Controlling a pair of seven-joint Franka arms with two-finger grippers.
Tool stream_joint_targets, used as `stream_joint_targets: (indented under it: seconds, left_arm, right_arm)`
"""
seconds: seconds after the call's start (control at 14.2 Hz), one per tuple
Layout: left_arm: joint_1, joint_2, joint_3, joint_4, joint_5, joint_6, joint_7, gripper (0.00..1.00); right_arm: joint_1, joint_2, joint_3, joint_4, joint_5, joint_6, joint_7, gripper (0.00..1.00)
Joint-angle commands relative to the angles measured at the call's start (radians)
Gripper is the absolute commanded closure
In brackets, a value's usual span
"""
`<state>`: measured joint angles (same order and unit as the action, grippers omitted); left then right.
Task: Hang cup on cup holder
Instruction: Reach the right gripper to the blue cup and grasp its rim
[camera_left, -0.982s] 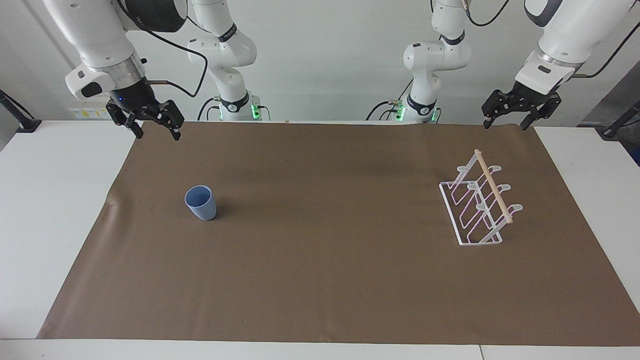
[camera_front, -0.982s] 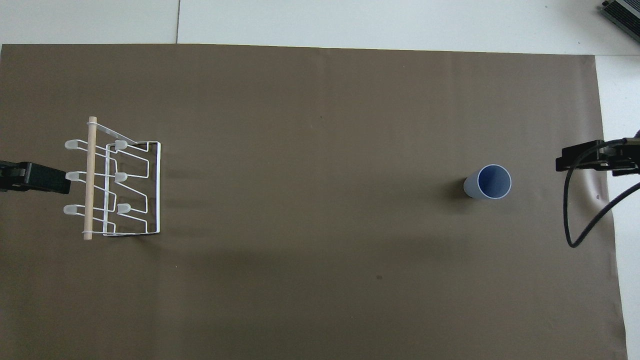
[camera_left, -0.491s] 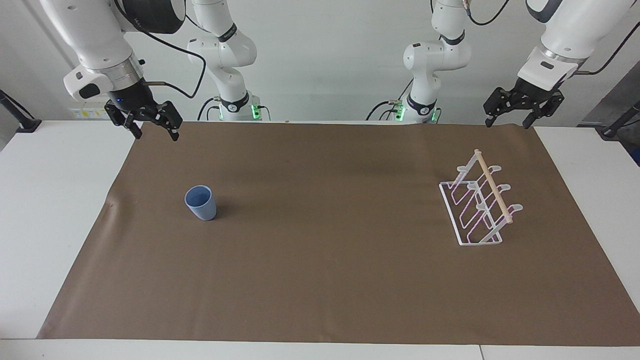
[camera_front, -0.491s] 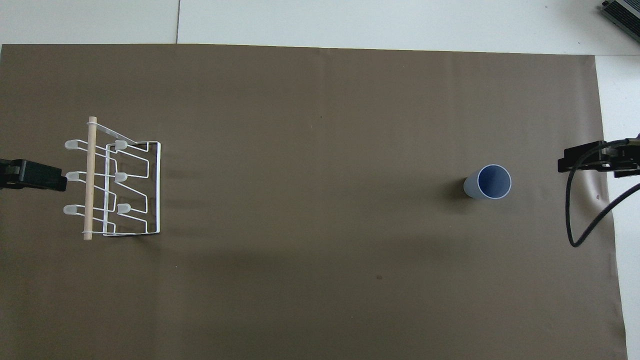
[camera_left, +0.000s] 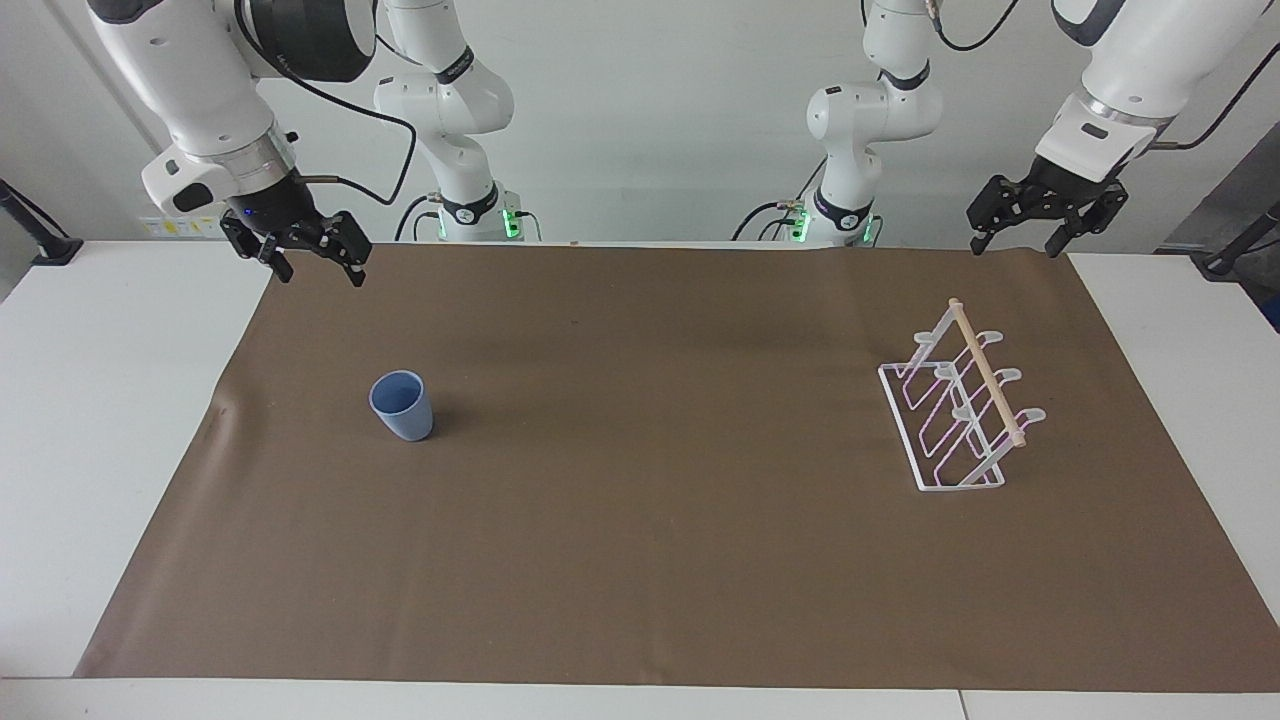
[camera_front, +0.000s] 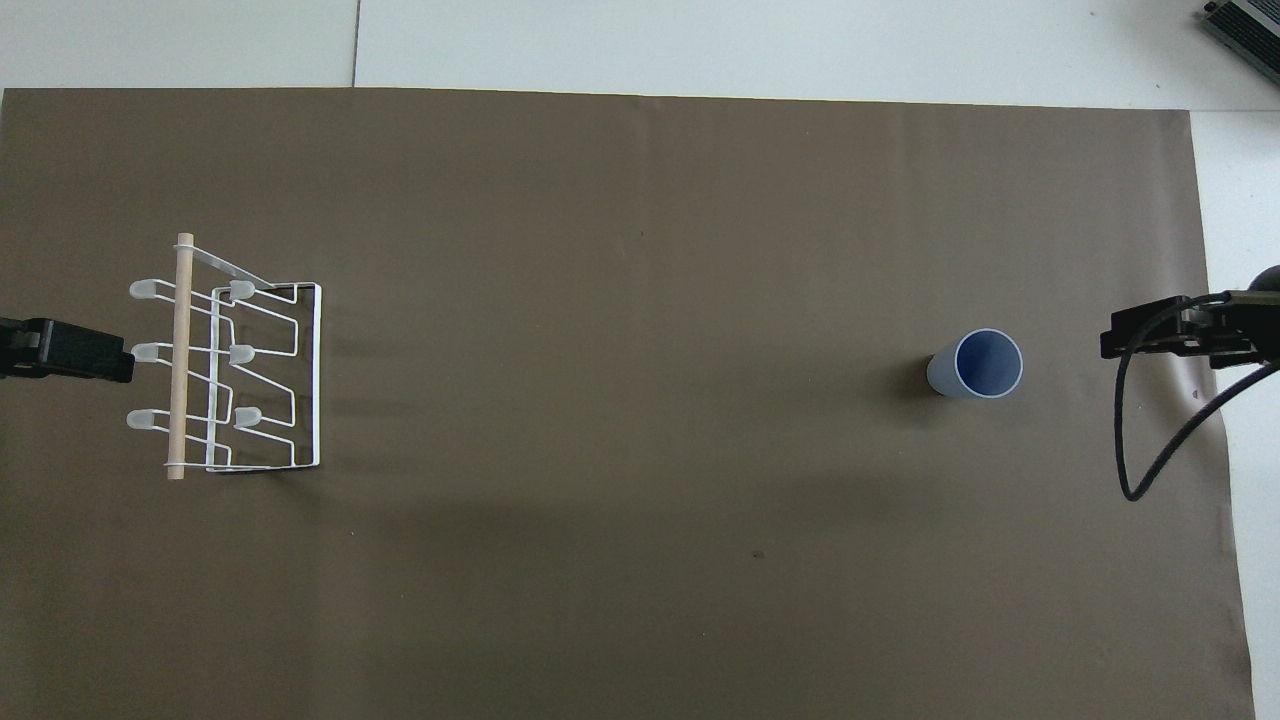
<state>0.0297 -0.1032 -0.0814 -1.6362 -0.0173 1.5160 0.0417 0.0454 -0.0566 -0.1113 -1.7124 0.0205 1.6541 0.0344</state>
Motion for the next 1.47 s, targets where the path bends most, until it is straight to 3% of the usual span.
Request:
stream_joint_targets:
  seconds: [0.0, 0.42, 0.98, 1.26, 1.4]
  left_arm:
    - [-0.027, -0.004, 0.015, -0.007, 0.019, -0.01, -0.013, 0.0]
    - [-0.027, -0.007, 0.015, -0.014, 0.019, -0.01, -0.013, 0.0]
    - [-0.031, -0.009, 0.015, -0.019, 0.019, -0.01, -0.016, 0.0]
    - [-0.031, -0.01, 0.015, -0.02, 0.019, -0.011, -0.016, 0.0]
    - [-0.034, -0.019, 0.014, -0.036, 0.019, -0.01, -0.035, 0.0]
  right_arm:
    - [-0.009, -0.045, 0.001, -0.082, 0.006, 0.075, -0.027, 0.0]
    - [-0.009, -0.034, 0.001, -0.257, 0.006, 0.289, -0.024, 0.0]
    - [-0.006, 0.096, 0.001, -0.374, 0.006, 0.558, -0.028, 0.0]
    - [-0.007, 0.104, 0.001, -0.464, 0.006, 0.702, -0.09, 0.0]
    - [-0.009, 0.101, 0.001, -0.478, 0.006, 0.707, -0.091, 0.0]
